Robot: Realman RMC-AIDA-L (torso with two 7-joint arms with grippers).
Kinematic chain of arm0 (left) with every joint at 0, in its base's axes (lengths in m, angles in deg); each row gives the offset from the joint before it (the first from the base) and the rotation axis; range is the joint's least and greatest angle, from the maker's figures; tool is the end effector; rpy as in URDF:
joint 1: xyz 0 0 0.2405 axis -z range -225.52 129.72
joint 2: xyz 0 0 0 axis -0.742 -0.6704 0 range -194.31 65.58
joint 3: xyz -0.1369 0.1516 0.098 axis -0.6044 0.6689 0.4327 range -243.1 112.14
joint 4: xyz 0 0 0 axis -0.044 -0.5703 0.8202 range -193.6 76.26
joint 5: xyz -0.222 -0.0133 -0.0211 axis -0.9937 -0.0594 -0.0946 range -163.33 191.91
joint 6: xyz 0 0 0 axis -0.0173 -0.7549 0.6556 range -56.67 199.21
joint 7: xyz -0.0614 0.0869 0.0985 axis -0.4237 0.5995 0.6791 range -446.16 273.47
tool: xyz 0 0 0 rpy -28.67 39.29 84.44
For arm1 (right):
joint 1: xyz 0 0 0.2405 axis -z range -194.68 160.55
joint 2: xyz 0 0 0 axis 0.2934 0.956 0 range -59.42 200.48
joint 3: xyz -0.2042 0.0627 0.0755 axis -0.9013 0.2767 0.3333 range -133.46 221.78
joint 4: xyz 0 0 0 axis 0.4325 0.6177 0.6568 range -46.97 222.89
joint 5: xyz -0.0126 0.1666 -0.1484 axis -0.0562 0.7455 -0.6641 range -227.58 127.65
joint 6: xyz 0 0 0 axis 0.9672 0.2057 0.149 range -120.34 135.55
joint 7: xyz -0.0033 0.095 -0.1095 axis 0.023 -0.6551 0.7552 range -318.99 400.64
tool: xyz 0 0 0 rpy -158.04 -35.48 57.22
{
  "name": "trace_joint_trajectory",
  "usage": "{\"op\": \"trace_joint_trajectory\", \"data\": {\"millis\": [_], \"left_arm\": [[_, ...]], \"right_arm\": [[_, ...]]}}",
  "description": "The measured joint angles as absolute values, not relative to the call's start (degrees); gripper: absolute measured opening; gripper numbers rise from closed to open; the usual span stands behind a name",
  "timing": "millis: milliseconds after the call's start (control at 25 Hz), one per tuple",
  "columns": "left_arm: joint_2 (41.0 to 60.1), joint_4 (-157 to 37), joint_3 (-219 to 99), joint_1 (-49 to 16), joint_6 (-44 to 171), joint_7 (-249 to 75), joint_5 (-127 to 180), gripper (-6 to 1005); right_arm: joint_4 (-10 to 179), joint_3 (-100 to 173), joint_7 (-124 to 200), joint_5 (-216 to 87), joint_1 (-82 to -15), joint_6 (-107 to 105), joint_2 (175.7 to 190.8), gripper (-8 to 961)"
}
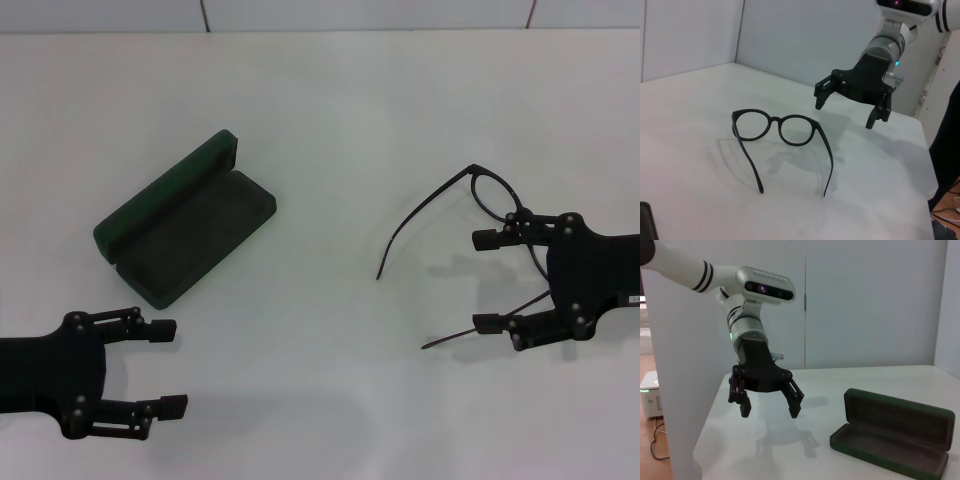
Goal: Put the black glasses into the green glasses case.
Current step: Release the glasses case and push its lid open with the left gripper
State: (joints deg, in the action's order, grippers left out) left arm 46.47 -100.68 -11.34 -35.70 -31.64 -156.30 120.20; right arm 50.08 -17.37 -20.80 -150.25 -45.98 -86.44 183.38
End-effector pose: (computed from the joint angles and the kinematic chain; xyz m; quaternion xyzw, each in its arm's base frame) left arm -0.3083 0.2303 0.0515 -0.9602 -0.1749 -0.2089 0.0615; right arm 0.2269 0.3139 0.0143 -0.9738 -0.0037 0.2195 0.0591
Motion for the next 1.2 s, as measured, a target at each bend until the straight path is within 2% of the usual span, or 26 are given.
{"op": "trace_joint_trajectory", "data": {"millis": [520, 760, 920, 1080, 1200], "left_arm": [[46.5, -100.7, -12.0, -35.7, -31.6, -157.1, 119.9, 863], [46.98, -104.1, -15.7, -33.7, -32.2, -171.5, 119.8, 862], [47.01, -111.5, -15.7, -32.9, -31.4, -180.7, 120.8, 861], [47.82, -122.7, -15.8, -31.6, -28.0, -190.2, 125.8, 860], [48.09, -129.9, -15.8, -27.0, -26.8, -198.7, 133.7, 858]], "right_arm": [[50.1, -17.4, -20.9, -150.2, -46.0, -86.5, 183.38, 870], [50.1, -17.4, -20.9, -150.2, -45.9, -86.5, 183.38, 870], [50.1, -17.4, -21.0, -150.2, -45.8, -86.6, 183.38, 870], [50.1, -17.4, -21.0, -150.3, -45.7, -86.6, 183.41, 870], [50.1, -17.4, -21.0, -150.6, -45.8, -86.6, 183.52, 870]]}}
